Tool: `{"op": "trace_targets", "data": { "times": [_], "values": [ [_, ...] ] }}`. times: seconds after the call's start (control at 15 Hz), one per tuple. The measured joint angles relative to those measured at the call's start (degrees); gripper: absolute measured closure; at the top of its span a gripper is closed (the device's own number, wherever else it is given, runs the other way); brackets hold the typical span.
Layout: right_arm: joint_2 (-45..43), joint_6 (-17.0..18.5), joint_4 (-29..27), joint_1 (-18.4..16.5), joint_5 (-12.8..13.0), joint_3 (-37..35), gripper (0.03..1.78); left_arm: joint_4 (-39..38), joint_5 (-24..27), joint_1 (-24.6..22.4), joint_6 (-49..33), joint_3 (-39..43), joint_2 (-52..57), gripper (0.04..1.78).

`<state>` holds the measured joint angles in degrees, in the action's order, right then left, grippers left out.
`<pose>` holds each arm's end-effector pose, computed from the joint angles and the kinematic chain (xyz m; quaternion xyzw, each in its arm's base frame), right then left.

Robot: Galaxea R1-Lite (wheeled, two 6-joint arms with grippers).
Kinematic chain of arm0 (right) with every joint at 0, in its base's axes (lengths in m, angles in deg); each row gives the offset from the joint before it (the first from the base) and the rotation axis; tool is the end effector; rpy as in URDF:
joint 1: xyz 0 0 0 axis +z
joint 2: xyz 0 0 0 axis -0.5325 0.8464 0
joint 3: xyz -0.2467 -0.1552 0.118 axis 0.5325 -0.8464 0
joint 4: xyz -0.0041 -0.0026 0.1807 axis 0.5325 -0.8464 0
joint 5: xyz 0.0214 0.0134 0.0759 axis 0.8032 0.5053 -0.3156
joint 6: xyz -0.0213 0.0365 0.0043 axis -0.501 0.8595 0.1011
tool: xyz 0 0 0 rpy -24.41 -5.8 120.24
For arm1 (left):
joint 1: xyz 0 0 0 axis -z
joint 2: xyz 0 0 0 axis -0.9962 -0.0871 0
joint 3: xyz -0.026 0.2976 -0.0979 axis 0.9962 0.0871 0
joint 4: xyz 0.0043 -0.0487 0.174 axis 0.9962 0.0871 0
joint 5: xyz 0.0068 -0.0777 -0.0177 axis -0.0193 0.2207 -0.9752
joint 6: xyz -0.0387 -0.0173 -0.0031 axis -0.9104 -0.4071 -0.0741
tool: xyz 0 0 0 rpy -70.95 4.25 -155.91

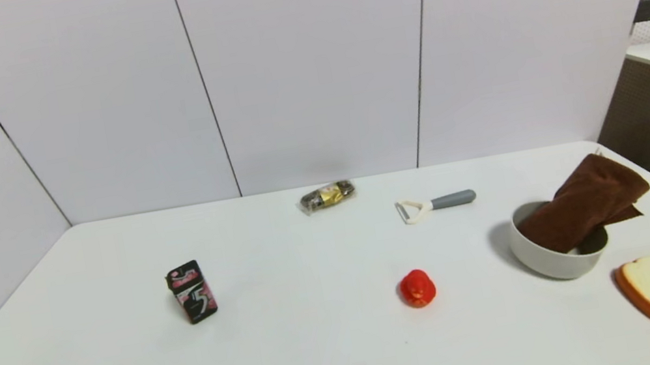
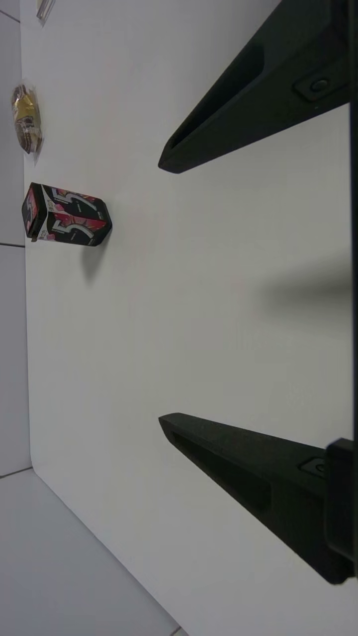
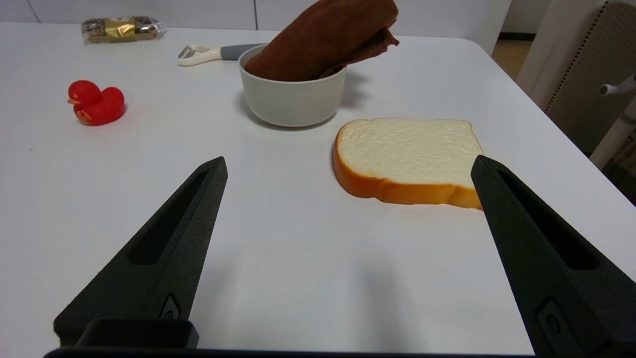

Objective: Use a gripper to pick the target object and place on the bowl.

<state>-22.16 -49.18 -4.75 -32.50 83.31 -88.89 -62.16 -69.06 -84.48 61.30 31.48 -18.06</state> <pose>-0.0279 0.0005 0.0755 -0.0182 -0.0011 0.0022 0.9998 -0.0278 -0.0007 0.0749 0.0212 0.0012 -0.0168 0.9996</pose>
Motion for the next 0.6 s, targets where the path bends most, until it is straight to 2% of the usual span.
{"op": "trace_targets", "data": {
  "times": [0.6],
  "values": [
    [0.0, 0.9, -0.1, 0.0, 0.2, 0.0, 0.12, 0.0, 0.0, 0.0, 0.0, 0.0, 0.0, 0.11]
  ]
}}
